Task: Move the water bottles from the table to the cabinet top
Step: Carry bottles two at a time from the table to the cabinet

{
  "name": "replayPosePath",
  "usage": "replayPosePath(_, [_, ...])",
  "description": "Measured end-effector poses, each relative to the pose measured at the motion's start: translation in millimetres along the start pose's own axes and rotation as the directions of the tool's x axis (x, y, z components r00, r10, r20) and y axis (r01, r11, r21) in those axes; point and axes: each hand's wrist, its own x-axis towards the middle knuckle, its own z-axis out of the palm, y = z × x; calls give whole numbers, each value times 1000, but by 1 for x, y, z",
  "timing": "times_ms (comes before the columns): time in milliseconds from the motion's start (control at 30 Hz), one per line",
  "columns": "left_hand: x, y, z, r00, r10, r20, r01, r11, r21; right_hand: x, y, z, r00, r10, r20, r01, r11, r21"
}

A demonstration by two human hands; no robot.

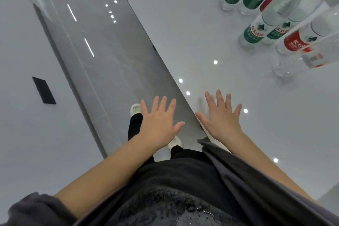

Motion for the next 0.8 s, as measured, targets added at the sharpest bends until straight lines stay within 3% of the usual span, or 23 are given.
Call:
replayPosePath(233, [77,-66,-74,968,250,28,-251,954,162,41,-56,-25,963,269,28,-269,942,200])
replayPosePath(467, [130,-67,-103,896,433,98,-444,867,228,61,-72,-37,893,448,38,-429,824,371])
replayPosePath(800, [203,-55,-145,892,426,150,-451,846,285,110,-42,-77,821,569,48,-492,663,564])
